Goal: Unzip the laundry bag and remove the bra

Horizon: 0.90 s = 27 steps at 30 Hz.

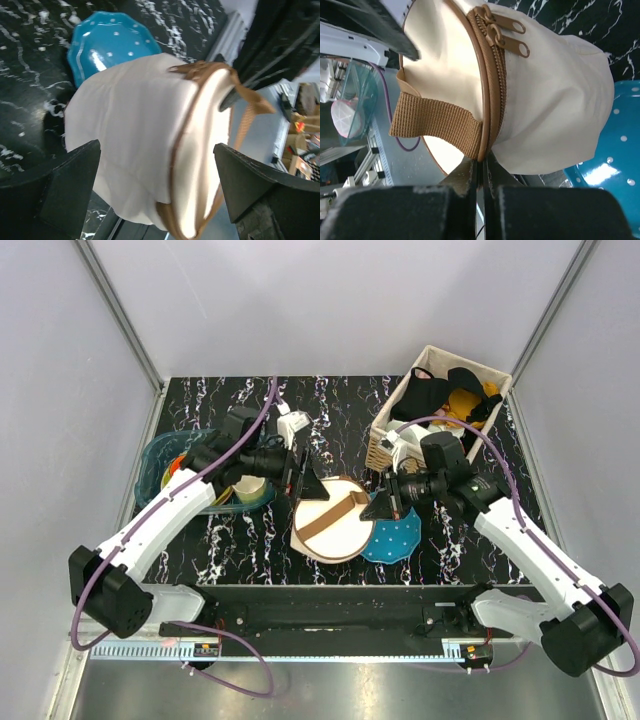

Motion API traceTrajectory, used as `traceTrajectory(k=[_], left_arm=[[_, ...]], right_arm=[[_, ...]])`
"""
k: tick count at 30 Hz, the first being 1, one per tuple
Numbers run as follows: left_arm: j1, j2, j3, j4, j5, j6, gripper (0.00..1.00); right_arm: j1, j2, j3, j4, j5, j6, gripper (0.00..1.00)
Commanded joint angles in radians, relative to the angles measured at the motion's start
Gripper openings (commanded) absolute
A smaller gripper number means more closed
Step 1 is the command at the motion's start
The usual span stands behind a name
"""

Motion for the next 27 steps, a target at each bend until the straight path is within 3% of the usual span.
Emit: traceTrajectory(k=[1, 10, 11, 12, 14, 15, 16, 18, 21, 23, 24, 27], left_arm=[[0.001, 0.023, 0.049, 0.081, 0.241, -0.019, 0.99], [-0.088, 0.122, 0.078, 0.081, 0.272, -0.036, 0.90], [-0.094, 0.128, 0.082, 0.081, 0.265, -0.035, 0.85], [-0.099, 0.134, 0.085, 0.081, 0.255, -0.035, 0.57], [-0.099, 0.140, 0.095, 0.078, 0.205, -0.044, 0.09], [-0.099, 0.142, 0.101, 0.068, 0.176, -0.051, 0.00], [-0.096, 0.142, 0.114, 0.054, 0.118, -0.053, 0.00], [-0.084, 0.134, 0.121, 0.045, 0.100, -0.068, 0.00], [-0.032, 0.122, 0.116, 0.052, 0.061, -0.128, 0.00], [0.008, 0.093, 0.098, 0.089, 0.025, -0.178, 0.00], [0.056, 0.083, 0.086, 0.113, 0.019, -0.244, 0.00], [0.143, 0.048, 0.059, 0.189, -0.004, -0.390, 0.00]], right_arm=[[0.004, 0.019, 0.055, -0.042, -0.077, -0.056, 0.00], [0.009, 0.064, 0.098, -0.077, -0.063, -0.079, 0.00], [0.009, 0.064, 0.103, -0.081, -0.061, -0.082, 0.00], [0.009, 0.067, 0.106, -0.083, -0.060, -0.084, 0.00], [0.011, 0.073, 0.120, -0.100, -0.045, -0.087, 0.00], [0.009, 0.076, 0.127, -0.103, -0.026, -0.079, 0.00], [0.011, 0.085, 0.141, -0.110, 0.057, -0.066, 0.00], [0.011, 0.102, 0.175, -0.164, 0.145, -0.050, 0.49], [0.011, 0.099, 0.193, -0.189, 0.286, -0.007, 0.84], [0.011, 0.070, 0.199, -0.184, 0.409, 0.046, 0.86], [0.011, 0.061, 0.210, -0.187, 0.458, 0.062, 1.00], [0.009, 0.018, 0.201, -0.166, 0.581, 0.135, 1.00]])
